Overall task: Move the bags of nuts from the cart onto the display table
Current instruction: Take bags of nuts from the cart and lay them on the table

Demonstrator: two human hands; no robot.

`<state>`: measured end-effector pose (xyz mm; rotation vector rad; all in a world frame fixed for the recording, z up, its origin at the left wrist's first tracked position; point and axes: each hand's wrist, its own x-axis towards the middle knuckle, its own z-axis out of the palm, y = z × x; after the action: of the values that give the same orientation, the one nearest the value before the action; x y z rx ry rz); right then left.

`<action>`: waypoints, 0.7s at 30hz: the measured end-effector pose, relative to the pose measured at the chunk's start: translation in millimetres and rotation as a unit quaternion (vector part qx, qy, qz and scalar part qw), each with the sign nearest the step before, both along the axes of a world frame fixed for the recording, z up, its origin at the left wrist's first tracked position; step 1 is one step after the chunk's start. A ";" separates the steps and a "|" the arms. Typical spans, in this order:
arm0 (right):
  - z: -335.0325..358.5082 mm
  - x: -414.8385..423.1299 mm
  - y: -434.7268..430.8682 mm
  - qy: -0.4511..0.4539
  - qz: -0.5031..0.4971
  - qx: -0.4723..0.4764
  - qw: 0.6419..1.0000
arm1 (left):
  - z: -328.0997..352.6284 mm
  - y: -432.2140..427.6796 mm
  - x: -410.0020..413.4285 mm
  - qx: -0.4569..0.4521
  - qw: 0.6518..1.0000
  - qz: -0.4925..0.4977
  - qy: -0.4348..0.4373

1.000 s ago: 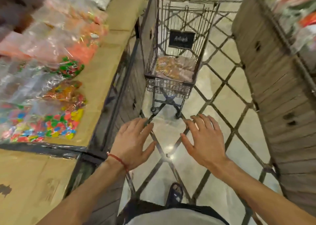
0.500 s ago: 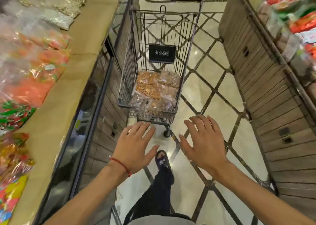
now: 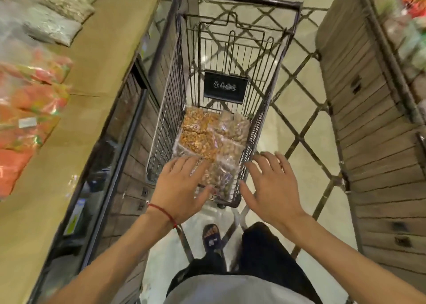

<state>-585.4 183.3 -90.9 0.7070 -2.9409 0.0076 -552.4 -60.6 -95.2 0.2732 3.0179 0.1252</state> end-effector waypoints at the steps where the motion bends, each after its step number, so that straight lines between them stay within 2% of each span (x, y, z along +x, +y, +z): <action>1: -2.8 -13.8 -0.6 -0.007 0.011 0.000 1.000 | -2.9 -0.7 -7.5 0.003 1.000 0.010 -0.004; 7: -33.4 -105.1 -13.4 -0.039 0.106 -0.015 0.994 | -18.7 -5.1 -46.4 0.003 0.992 0.119 -0.043; 12: -42.4 -179.0 -22.7 -0.076 0.194 -0.003 0.978 | -19.8 10.8 -74.1 0.001 0.971 0.229 -0.073; 16: -46.0 -225.5 -33.8 -0.077 0.279 0.030 0.957 | -26.5 26.5 -88.7 0.007 0.949 0.297 -0.100; 21: -48.3 -252.7 -53.7 -0.070 0.346 0.079 0.932 | -40.5 29.3 -86.2 0.013 0.933 0.339 -0.118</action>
<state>-838.0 129.6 -139.2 1.7909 -2.6578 -0.1221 -638.6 -31.3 -135.7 -0.7361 2.7271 0.2316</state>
